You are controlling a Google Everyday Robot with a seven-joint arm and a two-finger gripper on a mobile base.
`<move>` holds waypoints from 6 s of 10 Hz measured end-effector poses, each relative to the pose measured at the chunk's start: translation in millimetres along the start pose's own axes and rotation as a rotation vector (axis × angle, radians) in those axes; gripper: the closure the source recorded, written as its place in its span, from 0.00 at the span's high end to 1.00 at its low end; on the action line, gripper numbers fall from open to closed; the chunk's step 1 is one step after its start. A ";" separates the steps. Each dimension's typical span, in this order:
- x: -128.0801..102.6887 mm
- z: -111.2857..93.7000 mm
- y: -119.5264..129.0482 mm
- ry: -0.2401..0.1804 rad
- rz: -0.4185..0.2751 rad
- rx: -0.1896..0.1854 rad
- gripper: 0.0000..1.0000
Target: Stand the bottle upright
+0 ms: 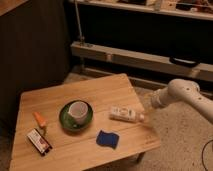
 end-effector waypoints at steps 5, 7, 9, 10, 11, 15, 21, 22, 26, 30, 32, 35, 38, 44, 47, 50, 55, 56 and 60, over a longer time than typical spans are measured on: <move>10.9 -32.9 31.9 -0.147 0.041 -0.057 0.65; 10.8 -30.4 56.3 -0.150 0.025 -0.053 0.65; 19.0 -13.8 67.4 -0.149 0.026 -0.056 0.65; 21.6 -4.4 69.1 -0.149 0.024 -0.055 0.65; 22.9 1.7 69.7 -0.144 0.021 -0.051 0.65; 18.4 26.3 60.3 -0.137 0.049 -0.032 0.65; 32.0 60.5 48.5 -0.107 0.076 -0.040 0.65; 31.9 64.3 46.8 -0.099 0.075 -0.043 0.65; 33.2 70.2 40.1 -0.083 0.075 -0.061 0.35; 27.6 67.7 37.5 -0.068 0.051 -0.087 0.01; 7.2 52.0 29.9 -0.040 0.001 -0.093 0.00; -39.7 19.7 18.1 0.034 -0.110 -0.111 0.00; -88.5 -9.9 11.7 0.180 -0.265 -0.144 0.00; -115.2 -22.8 22.6 0.492 -0.451 -0.116 0.00; -119.9 -32.7 20.2 0.643 -0.501 -0.036 0.00; -111.6 -45.4 12.2 0.720 -0.509 0.004 0.00; -102.3 -57.1 7.1 0.866 -0.554 0.025 0.00; -100.8 -58.5 7.7 0.886 -0.563 0.022 0.00; -99.0 -63.0 9.4 0.928 -0.580 -0.001 0.02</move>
